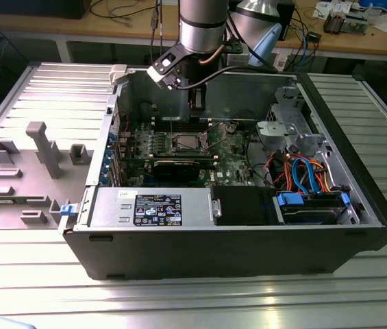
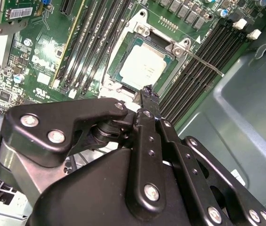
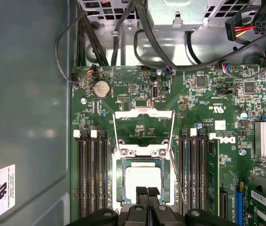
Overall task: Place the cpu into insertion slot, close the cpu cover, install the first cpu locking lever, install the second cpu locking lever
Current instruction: 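Close the cpu cover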
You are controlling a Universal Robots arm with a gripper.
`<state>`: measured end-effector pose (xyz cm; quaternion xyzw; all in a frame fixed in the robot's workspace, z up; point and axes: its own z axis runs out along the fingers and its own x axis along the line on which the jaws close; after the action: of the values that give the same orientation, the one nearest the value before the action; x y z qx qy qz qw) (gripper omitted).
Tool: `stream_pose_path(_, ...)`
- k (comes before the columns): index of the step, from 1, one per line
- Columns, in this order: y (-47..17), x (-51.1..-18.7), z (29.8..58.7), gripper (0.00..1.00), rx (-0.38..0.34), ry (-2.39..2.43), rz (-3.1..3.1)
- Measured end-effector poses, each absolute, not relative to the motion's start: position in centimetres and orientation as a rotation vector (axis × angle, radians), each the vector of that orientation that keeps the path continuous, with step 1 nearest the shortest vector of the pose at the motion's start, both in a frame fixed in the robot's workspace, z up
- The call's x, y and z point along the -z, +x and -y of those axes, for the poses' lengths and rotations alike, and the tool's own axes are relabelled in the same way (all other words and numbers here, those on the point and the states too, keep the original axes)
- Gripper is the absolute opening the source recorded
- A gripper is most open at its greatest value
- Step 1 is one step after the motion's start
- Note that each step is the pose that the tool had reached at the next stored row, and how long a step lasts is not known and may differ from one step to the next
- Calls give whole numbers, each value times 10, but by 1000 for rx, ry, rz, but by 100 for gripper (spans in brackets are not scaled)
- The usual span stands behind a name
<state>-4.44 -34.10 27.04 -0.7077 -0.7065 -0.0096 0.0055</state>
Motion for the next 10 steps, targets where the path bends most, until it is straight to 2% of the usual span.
stream_pose_path(10, -41, -270, 341, 11, 30, -2216, 2211)
